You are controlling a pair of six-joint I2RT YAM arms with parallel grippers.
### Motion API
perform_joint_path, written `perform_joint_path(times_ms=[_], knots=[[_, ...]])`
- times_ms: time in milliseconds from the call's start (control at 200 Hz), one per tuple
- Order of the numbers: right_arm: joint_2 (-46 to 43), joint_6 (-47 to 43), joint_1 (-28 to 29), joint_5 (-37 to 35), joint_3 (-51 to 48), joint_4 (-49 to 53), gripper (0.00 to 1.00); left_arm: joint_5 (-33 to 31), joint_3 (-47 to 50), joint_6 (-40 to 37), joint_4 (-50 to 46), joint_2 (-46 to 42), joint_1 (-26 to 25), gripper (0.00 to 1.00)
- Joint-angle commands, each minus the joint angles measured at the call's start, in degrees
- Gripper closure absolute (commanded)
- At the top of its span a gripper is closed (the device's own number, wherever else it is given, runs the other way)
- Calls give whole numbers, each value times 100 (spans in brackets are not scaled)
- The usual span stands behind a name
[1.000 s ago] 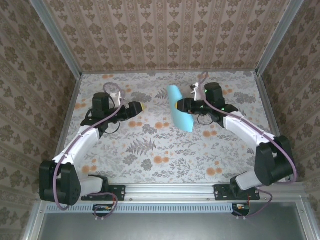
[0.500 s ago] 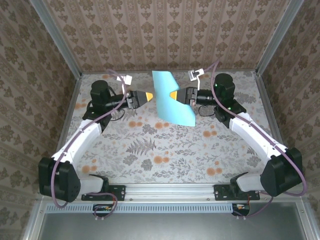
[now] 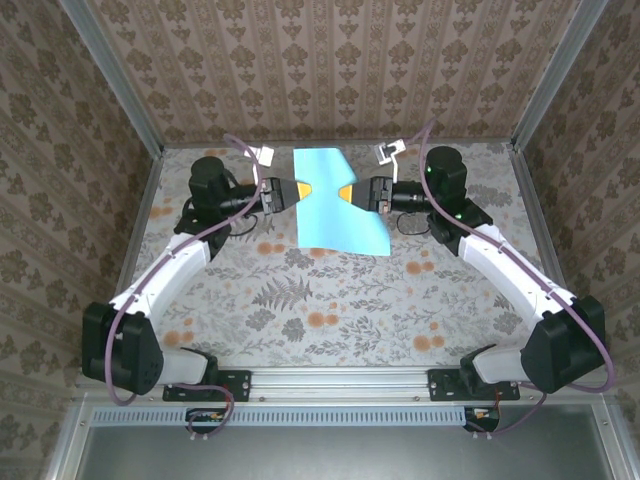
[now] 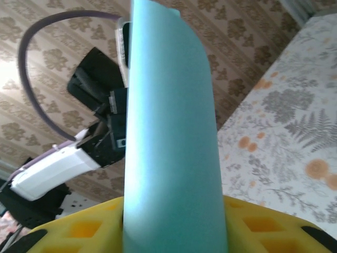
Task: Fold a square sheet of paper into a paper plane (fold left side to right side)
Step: Place a square sheet of paper at the center of the table.
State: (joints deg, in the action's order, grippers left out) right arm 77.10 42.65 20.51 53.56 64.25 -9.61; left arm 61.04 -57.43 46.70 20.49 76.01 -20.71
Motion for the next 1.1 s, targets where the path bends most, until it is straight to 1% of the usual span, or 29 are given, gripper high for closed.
perform_joint_path(times_ms=[0,160,280,460,520,675,755,860,900,990,1095], knots=[[-225,-783,-110,-555,35,1057,50,-120,11,-420,-538,-172,-21,92],[-336,-1520,-187,-1425,-4,2178,33,-357,404,-522,-761,-102,-21,93],[-370,-1815,-212,-1983,-138,2616,25,-520,740,-496,-771,81,-30,94],[-293,-1986,-221,-2749,-407,3129,20,-704,1219,-389,-586,512,-55,94],[-263,-2015,-218,-3032,-518,3222,19,-802,1367,-393,-573,696,-62,94],[-109,-1873,-221,-3343,-858,3135,19,-1106,1603,-294,-504,1358,-119,94],[34,-1654,-211,-3471,-1019,3059,23,-1276,1586,-224,-618,1765,-129,96],[218,-1259,-185,-3369,-1289,2725,32,-1521,1587,-147,-655,2029,-158,96],[427,-1140,-155,-3318,-1392,2552,36,-1603,1544,-205,-788,2062,-169,96],[699,-915,-21,-3288,-1536,2229,48,-1767,1391,-463,-1369,2093,-170,97],[1045,-849,132,-3356,-1479,2139,62,-1906,1248,-677,-1845,2038,-170,96]])
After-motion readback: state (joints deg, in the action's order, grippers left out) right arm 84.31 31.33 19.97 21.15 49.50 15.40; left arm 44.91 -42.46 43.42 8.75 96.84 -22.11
